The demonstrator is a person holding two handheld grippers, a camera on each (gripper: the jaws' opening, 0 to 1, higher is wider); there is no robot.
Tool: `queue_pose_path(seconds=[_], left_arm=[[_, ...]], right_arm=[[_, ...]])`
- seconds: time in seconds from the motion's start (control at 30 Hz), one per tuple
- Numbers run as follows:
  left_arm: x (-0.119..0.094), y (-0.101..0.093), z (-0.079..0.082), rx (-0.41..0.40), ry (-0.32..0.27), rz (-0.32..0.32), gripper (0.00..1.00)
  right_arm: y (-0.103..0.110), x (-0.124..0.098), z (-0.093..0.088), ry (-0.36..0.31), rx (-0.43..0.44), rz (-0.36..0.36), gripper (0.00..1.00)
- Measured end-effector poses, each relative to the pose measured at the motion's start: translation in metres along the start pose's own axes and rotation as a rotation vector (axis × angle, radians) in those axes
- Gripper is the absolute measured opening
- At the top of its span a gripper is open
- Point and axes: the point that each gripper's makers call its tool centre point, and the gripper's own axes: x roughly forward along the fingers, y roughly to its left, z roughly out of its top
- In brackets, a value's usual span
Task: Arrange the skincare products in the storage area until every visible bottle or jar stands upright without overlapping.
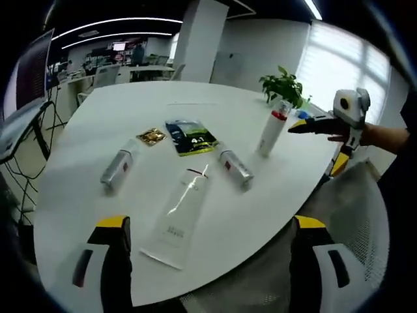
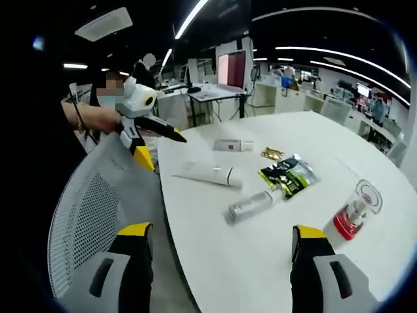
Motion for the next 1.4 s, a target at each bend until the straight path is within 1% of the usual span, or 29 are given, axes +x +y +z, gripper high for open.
queue_pose_path(seconds=[0.03,0.07,0.1,0.13,0.23,0.3,0.37,0.47,0.53,0.63,0.73,0.83,0.93,0.97,1.07,1.13,1.3,1.37,1.4], left_arm=[[0.001,0.0,-0.002,-0.007,0.002,0.004,0.95],[0.002,0.006,-0.006,-0.018,-0.004,0.014,0.95],[0.002,0.009,-0.007,-0.027,-0.009,0.03,0.94],[0.002,0.012,-0.008,-0.025,-0.013,0.052,0.93],[0.002,0.016,-0.012,-0.016,-0.02,0.078,0.93],[0.004,0.016,-0.013,-0.012,-0.03,0.083,0.92],[0.006,0.019,-0.015,-0.003,-0.017,0.092,0.9],[0.009,0.017,-0.015,0.004,-0.018,0.085,0.9],[0.01,0.016,-0.015,0.007,-0.028,0.067,0.89],[0.01,0.016,-0.012,0.006,-0.05,0.065,0.84],[0.009,0.015,-0.007,-0.028,-0.088,0.059,0.85],[0.008,0.016,-0.005,-0.053,-0.107,0.058,0.88],[0.009,0.016,-0.004,-0.055,-0.112,0.064,0.89],[0.008,0.016,-0.004,-0.054,-0.115,0.066,0.89],[0.007,0.018,-0.002,-0.061,-0.134,0.075,0.91],[0.007,0.018,-0.001,-0.061,-0.143,0.079,0.92],[0.007,0.018,-0.003,-0.06,-0.132,0.083,0.93],[0.009,0.018,-0.004,-0.057,-0.125,0.078,0.95],[0.009,0.017,-0.004,-0.054,-0.124,0.076,0.96]], right_arm=[[0.002,0.006,0.004,0.005,-0.018,0.016,0.93],[0.003,0.01,0.006,0.008,-0.03,0.026,0.93],[0.005,0.015,0.01,0.013,-0.056,0.041,0.93],[0.007,0.019,0.012,0.018,-0.072,0.053,0.93],[0.007,0.033,0.018,0.033,-0.106,0.073,0.93],[0.005,0.042,0.021,0.038,-0.121,0.092,0.93],[0.004,0.05,0.028,0.037,-0.142,0.106,0.93],[0.004,0.06,0.034,0.042,-0.169,0.126,0.93],[0.002,0.066,0.034,0.058,-0.195,0.136,0.92],[-0.002,0.08,0.032,0.088,-0.247,0.16,0.92],[-0.001,0.089,0.036,0.099,-0.262,0.183,0.92],[0.002,0.1,0.037,0.113,-0.287,0.208,0.92],[0.01,0.112,0.039,0.118,-0.305,0.248,0.91],[0.016,0.117,0.04,0.127,-0.321,0.273,0.91],[0.023,0.13,0.035,0.167,-0.394,0.318,0.9],[0.029,0.141,0.036,0.181,-0.433,0.345,0.9],[0.036,0.163,0.039,0.205,-0.498,0.382,0.87],[0.036,0.173,0.036,0.22,-0.518,0.403,0.83],[0.037,0.176,0.036,0.225,-0.527,0.407,0.82]])
